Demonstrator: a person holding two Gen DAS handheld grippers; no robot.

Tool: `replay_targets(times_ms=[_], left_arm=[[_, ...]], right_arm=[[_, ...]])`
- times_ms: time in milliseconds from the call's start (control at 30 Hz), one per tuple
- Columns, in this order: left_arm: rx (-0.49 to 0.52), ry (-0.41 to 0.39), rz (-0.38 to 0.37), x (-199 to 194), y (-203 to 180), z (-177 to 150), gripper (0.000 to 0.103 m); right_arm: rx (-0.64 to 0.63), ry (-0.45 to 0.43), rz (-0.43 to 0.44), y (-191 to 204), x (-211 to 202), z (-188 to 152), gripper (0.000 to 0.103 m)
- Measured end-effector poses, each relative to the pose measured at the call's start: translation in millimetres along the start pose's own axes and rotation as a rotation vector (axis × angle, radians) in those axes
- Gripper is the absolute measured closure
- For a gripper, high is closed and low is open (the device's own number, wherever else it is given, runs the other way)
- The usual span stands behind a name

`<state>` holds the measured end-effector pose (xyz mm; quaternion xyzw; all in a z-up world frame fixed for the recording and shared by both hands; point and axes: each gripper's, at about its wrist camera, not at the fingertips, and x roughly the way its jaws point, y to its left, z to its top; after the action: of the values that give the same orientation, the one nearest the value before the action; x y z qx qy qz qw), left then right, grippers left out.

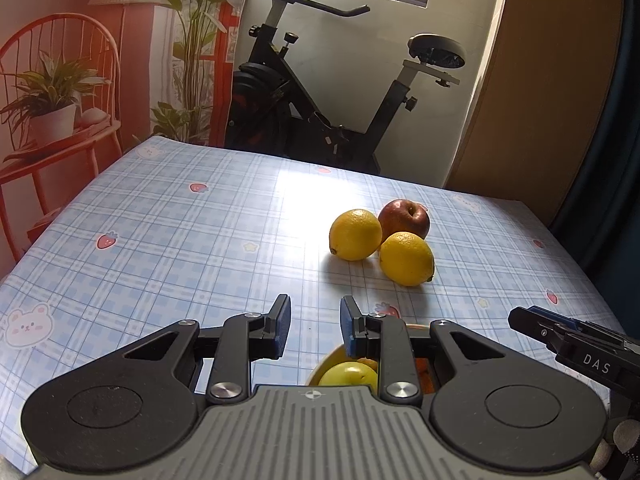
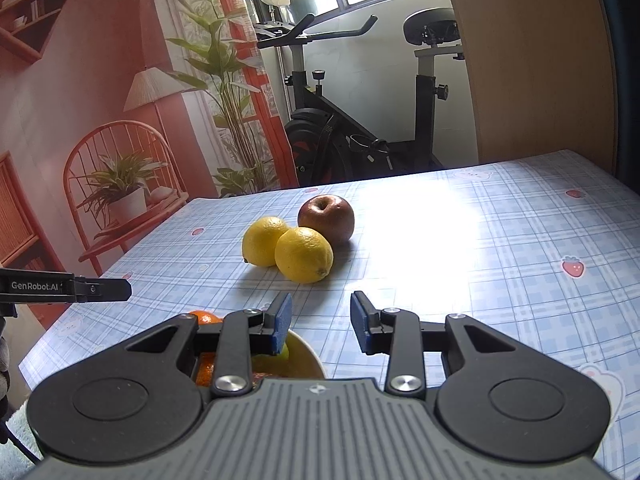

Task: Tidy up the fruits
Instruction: 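Move the left gripper toward the yellow lemons beside the red apple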

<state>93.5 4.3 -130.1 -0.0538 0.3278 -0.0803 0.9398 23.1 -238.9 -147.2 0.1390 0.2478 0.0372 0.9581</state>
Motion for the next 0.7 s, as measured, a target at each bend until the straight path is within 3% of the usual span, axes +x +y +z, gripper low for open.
replay_targets(times_ms=[233, 567, 700], left_arm=[[0.016, -0.019, 0.013, 3.6, 0.1, 18.1, 0.075], [0.082, -0.06, 0.034, 13.4, -12.1, 47.6, 0.075], [0.108, -0.057, 0.016, 24.4, -18.6, 59.6, 0.075]], right_arm=[[0.021, -0.025, -0.001, -23.0, 5.1, 19.1, 0.066], [-0.108, -0.063, 0.018, -17.1, 23.8, 47.5, 0.066], [-0.139, -0.039, 0.055, -16.5, 42.9, 57.3, 0.066]])
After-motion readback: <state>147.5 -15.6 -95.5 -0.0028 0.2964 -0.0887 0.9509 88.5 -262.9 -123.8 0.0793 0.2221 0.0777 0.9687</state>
